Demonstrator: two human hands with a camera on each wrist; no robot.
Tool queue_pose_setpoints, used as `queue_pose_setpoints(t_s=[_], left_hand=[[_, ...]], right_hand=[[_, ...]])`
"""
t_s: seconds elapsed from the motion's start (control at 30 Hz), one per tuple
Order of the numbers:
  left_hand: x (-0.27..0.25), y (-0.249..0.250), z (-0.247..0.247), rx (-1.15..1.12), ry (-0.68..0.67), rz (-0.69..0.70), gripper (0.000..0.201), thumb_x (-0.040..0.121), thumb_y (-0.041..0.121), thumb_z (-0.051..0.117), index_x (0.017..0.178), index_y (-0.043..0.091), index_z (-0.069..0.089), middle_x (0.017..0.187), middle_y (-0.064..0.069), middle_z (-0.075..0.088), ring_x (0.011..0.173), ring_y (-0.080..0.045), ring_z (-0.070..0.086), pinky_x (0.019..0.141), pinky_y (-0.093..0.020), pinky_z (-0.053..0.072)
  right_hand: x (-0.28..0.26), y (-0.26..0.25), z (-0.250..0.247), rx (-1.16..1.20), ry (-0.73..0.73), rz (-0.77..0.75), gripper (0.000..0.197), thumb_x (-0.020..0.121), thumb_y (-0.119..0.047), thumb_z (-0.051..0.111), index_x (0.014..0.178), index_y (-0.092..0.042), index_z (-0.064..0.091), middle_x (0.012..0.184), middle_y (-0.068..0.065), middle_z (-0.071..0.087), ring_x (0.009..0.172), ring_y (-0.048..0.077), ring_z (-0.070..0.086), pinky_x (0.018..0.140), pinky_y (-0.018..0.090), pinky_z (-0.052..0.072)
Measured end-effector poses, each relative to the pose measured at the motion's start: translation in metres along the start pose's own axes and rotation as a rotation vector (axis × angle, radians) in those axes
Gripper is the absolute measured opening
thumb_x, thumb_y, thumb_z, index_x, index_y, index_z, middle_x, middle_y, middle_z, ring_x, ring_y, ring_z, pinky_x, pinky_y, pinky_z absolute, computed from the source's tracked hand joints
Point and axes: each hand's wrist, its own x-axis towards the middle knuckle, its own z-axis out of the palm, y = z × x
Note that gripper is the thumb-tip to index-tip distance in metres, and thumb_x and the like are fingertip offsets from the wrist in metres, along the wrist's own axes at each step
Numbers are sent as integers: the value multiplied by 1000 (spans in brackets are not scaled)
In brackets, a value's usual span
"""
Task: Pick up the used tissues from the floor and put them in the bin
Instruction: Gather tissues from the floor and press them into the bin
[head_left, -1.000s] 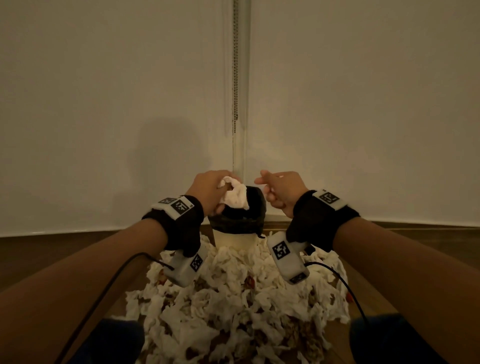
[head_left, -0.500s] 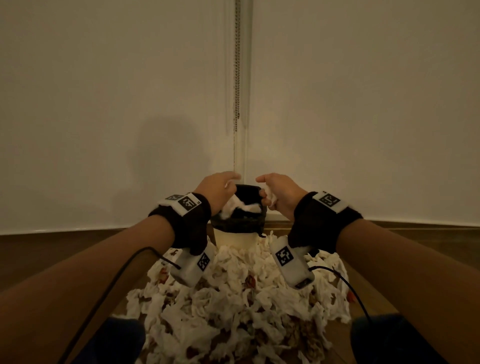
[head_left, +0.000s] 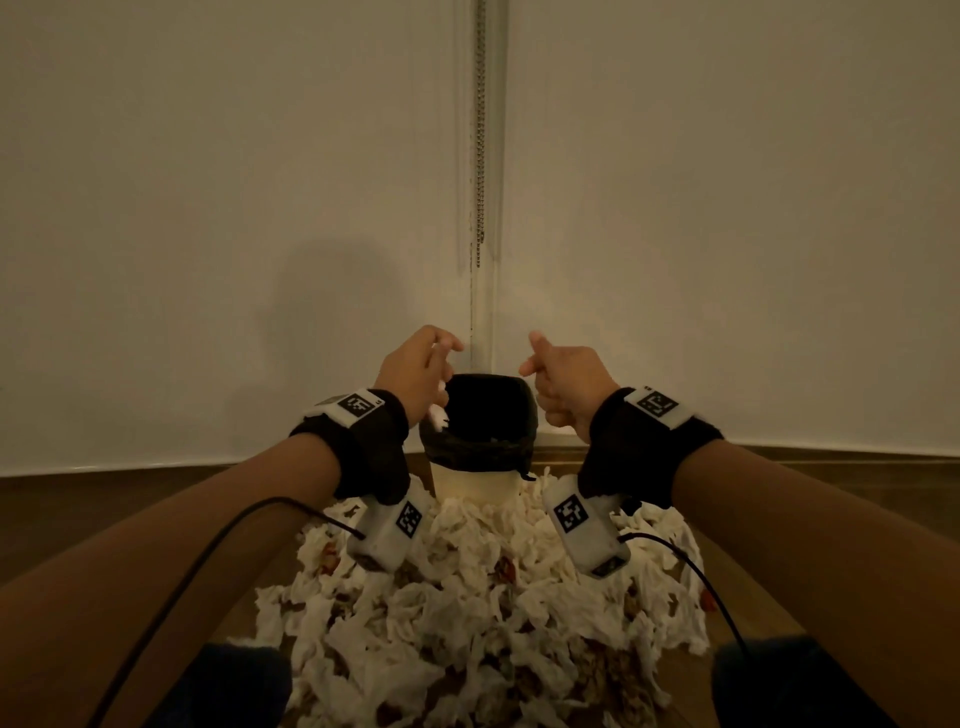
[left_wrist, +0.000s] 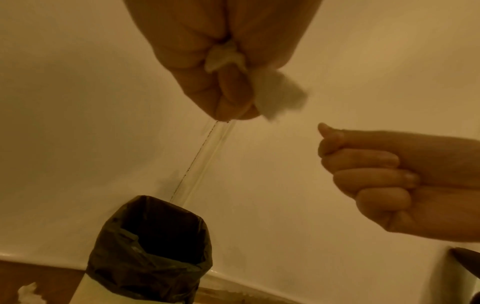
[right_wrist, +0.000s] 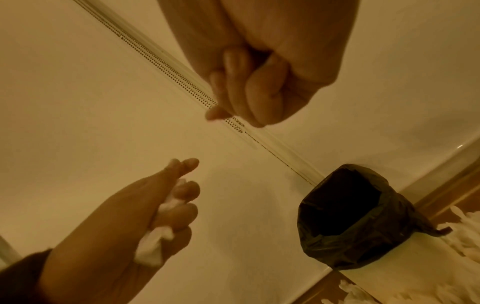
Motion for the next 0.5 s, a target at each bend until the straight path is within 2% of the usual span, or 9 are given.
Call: queue_pose_setpoints(t_s=[0.07,0.13,0.2,0.27,0.33,0.4,0.43,0.47,0.5], left_hand=[[2,-1,-1,3,40,0,44,100,39,33,67,18,54,55,2,46,39,-6,40,41,-18,36],[6,1,-1,47,112,15,54,98,43,37,52,15,45,48,1,42,41,-11,38,50,-22,36],[11,4,1,76,147,25,57,99,40,34,49,13,40,48,-2,39,44,-16,37,53,-27,36],[14,6,4,96,180,27,59,100,40,27,49,12,38,48,-2,38,45,-16,37,51,-27,34],[16,4,8,199,171,27,51,99,42,33,57,13,42,54,1,42,49,-12,39,51,-26,32],[16,3,11,230,34,-38,19,91,34,56,82,19,48,74,1,53,59,-8,45,52,-24,37],[16,2,12,191,-73,-92,23,85,22,65,99,21,46,92,-4,57,67,-9,49,54,-23,41],[18,1,13,140,-171,-133,42,83,8,66,114,20,41,111,-13,55,75,-13,52,57,-23,46],[19,2,14,98,-220,-176,54,82,-5,62,124,16,35,125,-19,48,83,-19,55,61,-24,49]], right_hand=[[1,-3,-1,18,36,12,46,99,-42,36,64,-14,45,36,-7,30,28,7,22,33,14,18],[4,-5,0,62,95,-1,47,100,-40,33,61,-15,41,41,-4,31,27,7,22,35,13,16],[8,-7,3,125,168,-43,48,102,-38,29,62,-15,39,50,-1,32,25,6,23,34,12,17],[12,-9,6,168,227,-96,48,102,-37,28,62,-15,39,54,0,33,26,5,28,32,13,21],[18,-8,7,125,302,-168,47,102,-35,30,61,-14,42,54,1,35,37,10,33,39,19,25],[23,-4,6,83,324,-181,39,101,-27,35,67,-13,48,55,1,38,45,12,33,43,22,26],[25,-3,6,84,292,-155,29,100,-21,39,76,-11,52,58,1,39,47,12,33,43,22,28],[25,-1,6,70,238,-121,16,98,-12,41,89,-10,54,63,1,41,50,11,34,44,22,29],[25,1,5,32,178,-81,18,96,-3,40,105,-10,55,69,2,42,54,11,36,46,21,31]])
